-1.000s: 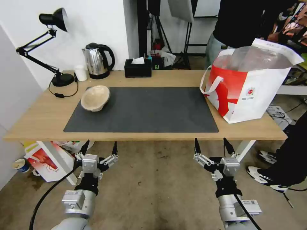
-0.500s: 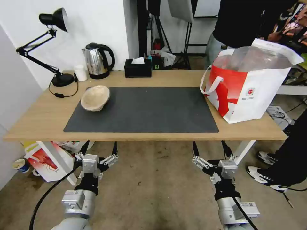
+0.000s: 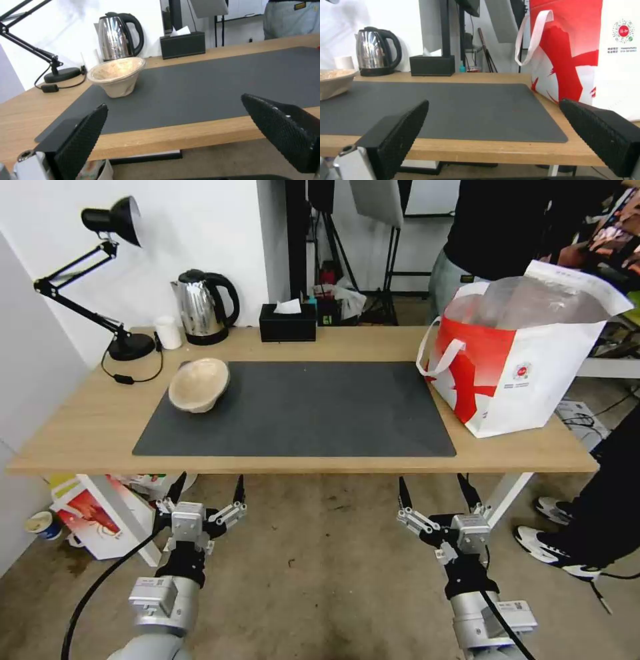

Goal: Pick up the trash from the table and place it into the takeout bag.

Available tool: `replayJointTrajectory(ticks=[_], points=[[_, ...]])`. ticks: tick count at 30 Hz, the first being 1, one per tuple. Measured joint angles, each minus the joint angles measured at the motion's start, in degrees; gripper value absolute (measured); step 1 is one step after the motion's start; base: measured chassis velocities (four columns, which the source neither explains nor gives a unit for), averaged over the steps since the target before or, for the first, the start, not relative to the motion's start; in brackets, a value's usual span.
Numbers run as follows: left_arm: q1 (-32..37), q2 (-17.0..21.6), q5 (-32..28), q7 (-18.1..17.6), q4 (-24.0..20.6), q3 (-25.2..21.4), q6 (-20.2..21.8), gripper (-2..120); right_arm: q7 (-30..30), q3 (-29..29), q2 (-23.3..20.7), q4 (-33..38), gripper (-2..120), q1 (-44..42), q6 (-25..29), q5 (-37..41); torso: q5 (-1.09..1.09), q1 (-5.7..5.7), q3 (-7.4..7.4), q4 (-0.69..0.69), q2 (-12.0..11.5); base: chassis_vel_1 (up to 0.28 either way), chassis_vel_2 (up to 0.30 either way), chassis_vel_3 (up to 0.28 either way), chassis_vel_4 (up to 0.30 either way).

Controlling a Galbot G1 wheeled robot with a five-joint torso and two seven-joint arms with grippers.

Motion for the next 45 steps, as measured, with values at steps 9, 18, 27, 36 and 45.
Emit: replayJointTrajectory(ticks=[9, 18, 27, 36, 45], points=[[0.00, 0.00, 0.00, 0.00, 0.00, 0.00, 0.00, 100, 0.08, 0.19, 0.19, 0.33, 100, -0.06, 0.02, 0.22, 0.00, 0.00, 0.00, 0.00, 0.00, 0.000, 0.000, 0.000, 0.000], [0.00, 0.00, 0.00, 0.00, 0.00, 0.00, 0.00, 100, 0.30, 0.24, 0.43, 0.37, 100, -0.15, 0.05, 0.26, 0.00, 0.00, 0.00, 0.00, 0.00, 0.000, 0.000, 0.000, 0.000], [0.00, 0.00, 0.00, 0.00, 0.00, 0.00, 0.00, 100, 0.34, 0.28, 0.45, 0.37, 100, -0.16, 0.08, 0.26, 0.00, 0.00, 0.00, 0.00, 0.00, 0.000, 0.000, 0.000, 0.000], [0.00, 0.00, 0.00, 0.00, 0.00, 0.00, 0.00, 100, 0.37, 0.28, 0.45, 0.38, 100, -0.16, 0.10, 0.27, 0.00, 0.00, 0.00, 0.00, 0.00, 0.000, 0.000, 0.000, 0.000], [0.00, 0.00, 0.00, 0.00, 0.00, 0.00, 0.00, 100, 0.37, 0.28, 0.45, 0.39, 100, -0.16, 0.10, 0.27, 0.00, 0.00, 0.00, 0.00, 0.00, 0.000, 0.000, 0.000, 0.000]])
